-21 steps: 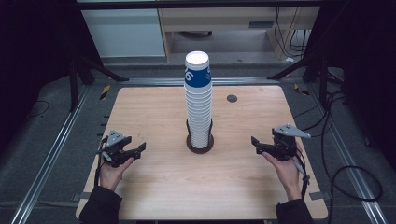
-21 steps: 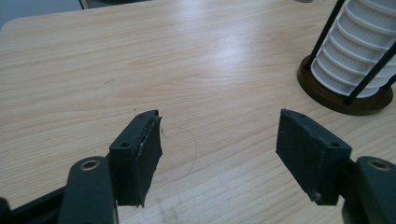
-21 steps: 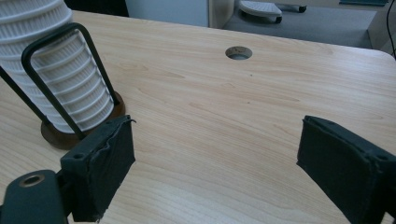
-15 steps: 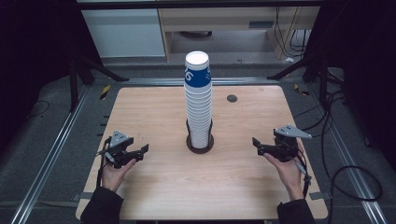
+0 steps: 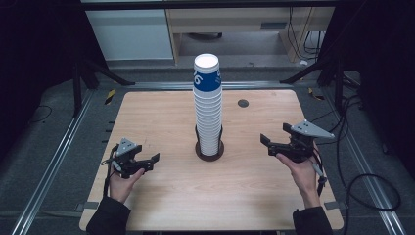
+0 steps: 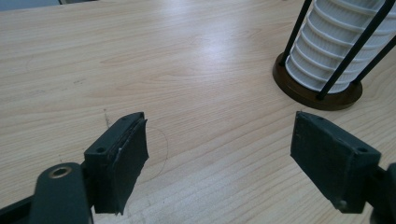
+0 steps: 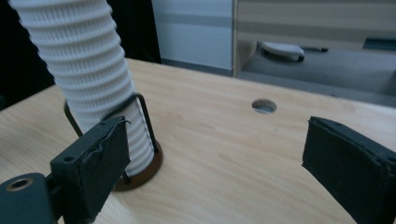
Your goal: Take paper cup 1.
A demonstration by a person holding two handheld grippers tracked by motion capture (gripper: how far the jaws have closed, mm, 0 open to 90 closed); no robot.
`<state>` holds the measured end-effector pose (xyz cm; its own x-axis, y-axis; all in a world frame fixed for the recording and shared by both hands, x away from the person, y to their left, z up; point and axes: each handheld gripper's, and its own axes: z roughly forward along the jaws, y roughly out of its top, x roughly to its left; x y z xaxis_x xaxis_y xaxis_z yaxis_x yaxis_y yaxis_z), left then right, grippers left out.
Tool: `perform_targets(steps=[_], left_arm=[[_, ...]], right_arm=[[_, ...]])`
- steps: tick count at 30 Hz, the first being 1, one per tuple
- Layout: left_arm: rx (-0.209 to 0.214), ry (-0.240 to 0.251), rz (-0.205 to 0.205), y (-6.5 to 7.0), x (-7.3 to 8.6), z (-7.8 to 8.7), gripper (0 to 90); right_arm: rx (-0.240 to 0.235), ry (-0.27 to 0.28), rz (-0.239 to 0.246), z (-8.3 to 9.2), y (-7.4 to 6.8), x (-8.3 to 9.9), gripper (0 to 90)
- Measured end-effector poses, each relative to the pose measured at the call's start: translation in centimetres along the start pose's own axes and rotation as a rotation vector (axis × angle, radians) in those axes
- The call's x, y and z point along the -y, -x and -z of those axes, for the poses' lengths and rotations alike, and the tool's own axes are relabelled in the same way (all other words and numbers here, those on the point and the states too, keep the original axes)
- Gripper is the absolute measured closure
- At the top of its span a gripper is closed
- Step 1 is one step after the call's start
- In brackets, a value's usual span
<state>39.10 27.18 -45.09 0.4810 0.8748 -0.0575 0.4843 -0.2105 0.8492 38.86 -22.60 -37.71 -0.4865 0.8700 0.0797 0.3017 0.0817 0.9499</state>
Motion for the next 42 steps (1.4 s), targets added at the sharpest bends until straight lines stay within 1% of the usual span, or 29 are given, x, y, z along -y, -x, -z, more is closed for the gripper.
perform_targets(steps=[3,6,8,14,18,22,24,25,28,31,34,42], left_arm=[[-0.002,-0.005,0.001,0.0,0.0,-0.1,18.1],[0.000,-0.004,-0.002,0.0,0.1,-0.1,17.8],[0.000,-0.004,0.001,0.0,0.1,-0.1,17.3],[0.003,-0.003,0.004,0.0,0.0,-0.1,17.6],[0.002,-0.005,0.000,0.1,0.0,-0.2,17.3],[0.003,-0.010,-0.001,0.2,0.1,-0.3,17.4],[0.006,-0.012,-0.001,0.2,0.1,-0.3,17.3],[0.007,-0.012,0.002,0.1,0.1,-0.3,17.5],[0.011,-0.011,0.004,0.1,0.1,-0.3,17.5],[0.014,-0.011,0.005,0.2,0.1,-0.4,17.5],[0.017,-0.011,0.003,0.2,0.2,-0.5,17.2],[0.021,-0.016,0.000,0.4,0.2,-0.6,17.3]], right_arm=[[-0.013,0.034,0.003,-0.2,-0.5,-1.3,6.9],[-0.015,0.051,0.032,-0.4,-1.1,-2.8,6.2],[-0.019,0.073,0.045,-0.5,-1.6,-3.9,6.2],[-0.056,0.131,0.063,-0.5,-2.8,-7.1,6.2],[-0.087,0.144,0.084,-0.8,-3.9,-8.6,5.9],[-0.126,0.147,0.108,-1.3,-5.1,-9.8,5.1],[-0.135,0.151,0.107,-1.5,-5.4,-10.0,5.0],[-0.152,0.160,0.107,-1.9,-5.9,-10.5,5.0],[-0.167,0.165,0.115,-2.6,-6.6,-11.1,5.0],[-0.193,0.176,0.110,-3.4,-7.2,-11.8,5.1],[-0.205,0.181,0.121,-4.1,-7.8,-12.5,5.0],[-0.231,0.186,0.129,-6.1,-9.3,-13.9,5.1]])
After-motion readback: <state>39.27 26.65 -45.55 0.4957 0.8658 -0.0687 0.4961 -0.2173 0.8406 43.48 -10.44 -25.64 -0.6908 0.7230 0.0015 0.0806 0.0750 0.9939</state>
